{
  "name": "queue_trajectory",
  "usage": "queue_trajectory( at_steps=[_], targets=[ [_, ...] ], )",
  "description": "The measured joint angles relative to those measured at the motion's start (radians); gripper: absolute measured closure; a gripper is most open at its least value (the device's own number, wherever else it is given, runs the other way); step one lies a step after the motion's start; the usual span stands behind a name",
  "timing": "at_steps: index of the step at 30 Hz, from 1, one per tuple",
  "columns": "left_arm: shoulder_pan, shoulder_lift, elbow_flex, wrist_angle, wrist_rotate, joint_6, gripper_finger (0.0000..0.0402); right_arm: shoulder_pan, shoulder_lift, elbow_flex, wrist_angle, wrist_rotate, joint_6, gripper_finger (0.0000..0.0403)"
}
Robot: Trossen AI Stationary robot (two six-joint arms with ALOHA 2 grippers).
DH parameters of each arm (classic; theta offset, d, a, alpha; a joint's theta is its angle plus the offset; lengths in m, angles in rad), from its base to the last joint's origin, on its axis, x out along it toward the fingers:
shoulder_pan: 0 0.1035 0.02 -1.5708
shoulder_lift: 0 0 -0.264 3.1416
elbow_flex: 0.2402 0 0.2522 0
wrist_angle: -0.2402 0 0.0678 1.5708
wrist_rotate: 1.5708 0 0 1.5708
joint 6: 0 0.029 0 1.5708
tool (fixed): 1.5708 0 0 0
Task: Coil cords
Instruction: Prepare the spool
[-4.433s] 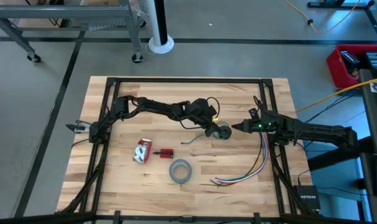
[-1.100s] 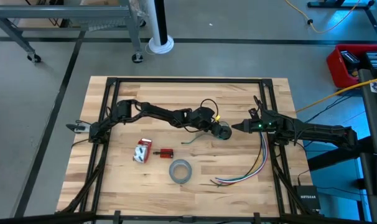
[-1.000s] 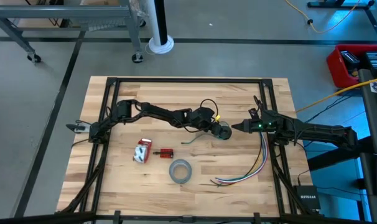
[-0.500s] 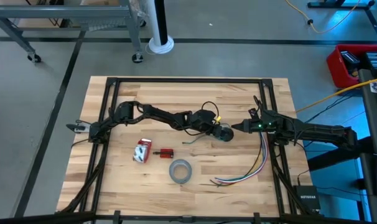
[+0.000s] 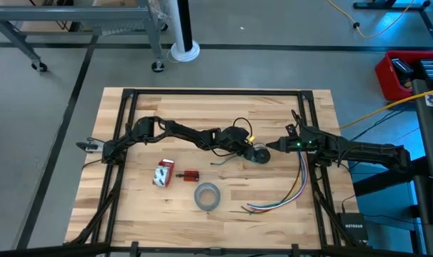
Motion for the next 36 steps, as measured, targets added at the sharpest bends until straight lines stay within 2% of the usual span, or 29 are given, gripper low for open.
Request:
queue_trajectory(
  at_steps=[6,13,20,27,31,36],
  targets=[
    [0.009,0.001,-0.001,-0.002,0.001,0.051,0.0399,0.0,0.0,0.0,0.0,0.0,0.0,0.0306],
    [0.072,-0.026,-0.005,-0.06,0.0,0.121,0.0401,0.0,0.0,0.0,0.0,0.0,0.0,0.0306],
    [0.14,-0.124,-0.005,-0.271,-0.028,0.265,0.0401,0.0,0.0,0.0,-0.001,0.0,0.0,0.0306],
    [0.195,-0.264,-0.004,-0.48,-0.135,0.467,0.0401,0.0,0.0,0.0,-0.001,0.0,0.0,0.0306],
    [0.214,-0.347,-0.004,-0.623,-0.149,0.622,0.0401,0.0,0.0,0.0,-0.001,0.0,0.0,0.0306],
    [0.213,-0.47,-0.004,-0.761,-0.237,0.831,0.0401,0.0,0.0,0.0,-0.001,0.0,0.0,0.0306]
  ],
)
